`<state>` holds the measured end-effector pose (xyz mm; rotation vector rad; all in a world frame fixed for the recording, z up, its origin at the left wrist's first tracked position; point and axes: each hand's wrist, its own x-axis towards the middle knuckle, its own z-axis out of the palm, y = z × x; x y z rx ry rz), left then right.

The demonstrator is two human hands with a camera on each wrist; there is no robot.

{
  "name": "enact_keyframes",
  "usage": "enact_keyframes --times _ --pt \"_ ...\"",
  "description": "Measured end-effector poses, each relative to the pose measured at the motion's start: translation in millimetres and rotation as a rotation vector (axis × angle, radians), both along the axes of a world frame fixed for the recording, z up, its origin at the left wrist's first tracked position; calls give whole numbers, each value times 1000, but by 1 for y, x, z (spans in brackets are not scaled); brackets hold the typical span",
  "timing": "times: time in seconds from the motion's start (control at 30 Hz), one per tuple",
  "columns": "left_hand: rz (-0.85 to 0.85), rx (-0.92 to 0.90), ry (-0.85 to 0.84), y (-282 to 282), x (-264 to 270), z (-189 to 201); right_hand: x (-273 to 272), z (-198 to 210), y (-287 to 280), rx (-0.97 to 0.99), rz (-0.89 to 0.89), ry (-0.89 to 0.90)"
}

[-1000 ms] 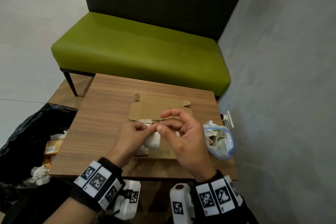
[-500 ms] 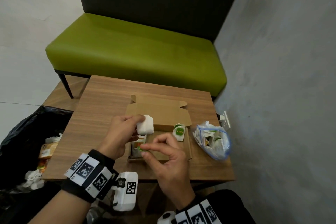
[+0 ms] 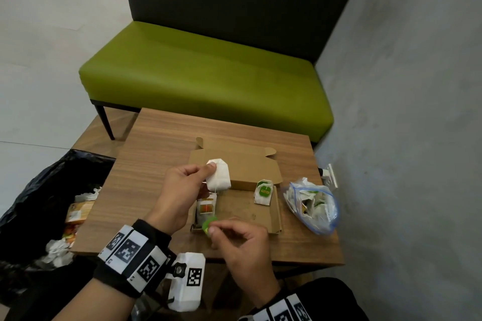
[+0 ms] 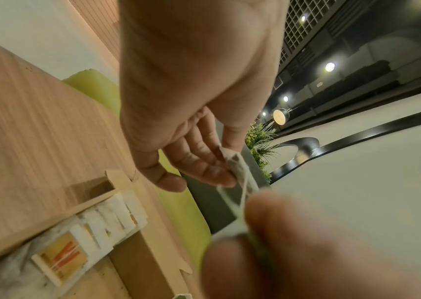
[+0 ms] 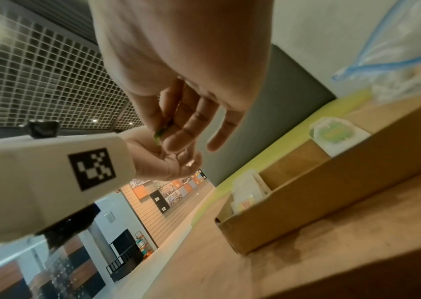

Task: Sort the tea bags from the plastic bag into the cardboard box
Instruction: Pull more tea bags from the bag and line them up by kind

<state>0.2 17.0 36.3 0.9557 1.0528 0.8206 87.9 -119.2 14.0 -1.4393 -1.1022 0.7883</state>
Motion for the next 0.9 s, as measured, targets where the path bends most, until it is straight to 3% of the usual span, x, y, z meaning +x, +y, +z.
enact_keyframes --times 0.2,0.3,0.47,0.73,0.9 --pt "-43 13 -2 -4 -1 2 5 -13 0 -133 -129 199" --pt "-70 21 -2 -8 0 2 11 -22 0 -159 -161 182" --pt "-107 2 -11 -16 1 -2 31 -27 -1 -84 -220 -20" --pt "-196 -19 -35 -27 1 -4 45 -17 5 -127 -177 183" --pt "-248 -25 -17 -34 -3 -5 51 -11 12 -81 -230 219"
